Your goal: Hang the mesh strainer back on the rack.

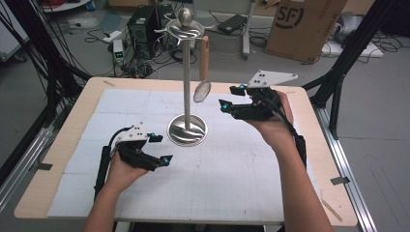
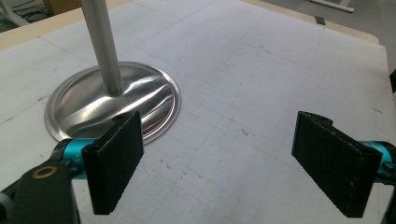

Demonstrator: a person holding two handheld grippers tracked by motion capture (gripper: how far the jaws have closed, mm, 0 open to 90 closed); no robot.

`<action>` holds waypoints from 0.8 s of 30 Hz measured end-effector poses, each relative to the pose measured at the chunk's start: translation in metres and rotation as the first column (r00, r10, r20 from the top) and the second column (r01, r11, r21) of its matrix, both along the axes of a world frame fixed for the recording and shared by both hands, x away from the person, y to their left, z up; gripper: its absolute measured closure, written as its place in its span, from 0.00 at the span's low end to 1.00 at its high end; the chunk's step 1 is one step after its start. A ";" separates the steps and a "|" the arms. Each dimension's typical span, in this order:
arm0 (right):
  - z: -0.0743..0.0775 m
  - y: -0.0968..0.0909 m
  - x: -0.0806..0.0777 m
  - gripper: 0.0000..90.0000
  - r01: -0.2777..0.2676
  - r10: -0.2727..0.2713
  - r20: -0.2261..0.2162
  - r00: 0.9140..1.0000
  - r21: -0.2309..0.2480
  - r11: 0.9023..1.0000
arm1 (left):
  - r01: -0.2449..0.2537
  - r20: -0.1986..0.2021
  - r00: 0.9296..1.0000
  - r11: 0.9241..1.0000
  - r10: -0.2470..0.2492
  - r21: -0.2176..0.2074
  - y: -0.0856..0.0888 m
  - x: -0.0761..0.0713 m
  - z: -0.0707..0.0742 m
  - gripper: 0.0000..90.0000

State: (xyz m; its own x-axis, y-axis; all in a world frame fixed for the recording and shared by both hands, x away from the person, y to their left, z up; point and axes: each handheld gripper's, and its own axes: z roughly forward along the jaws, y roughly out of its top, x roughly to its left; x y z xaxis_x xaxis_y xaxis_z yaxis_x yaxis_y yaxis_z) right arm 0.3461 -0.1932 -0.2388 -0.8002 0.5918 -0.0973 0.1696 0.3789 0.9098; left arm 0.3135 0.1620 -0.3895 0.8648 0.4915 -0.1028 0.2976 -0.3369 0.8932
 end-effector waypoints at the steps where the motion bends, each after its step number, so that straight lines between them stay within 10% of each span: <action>1: -0.001 -0.001 -0.001 0.46 0.003 -0.003 -0.002 1.000 0.004 1.000 | 0.001 0.000 1.000 1.000 -0.001 0.001 0.000 0.000 0.000 0.19; 24: -0.055 -0.036 -0.016 0.37 0.043 -0.041 -0.080 0.996 0.025 0.999 | 0.005 -0.001 1.000 1.000 -0.005 -0.001 0.000 0.000 0.000 0.19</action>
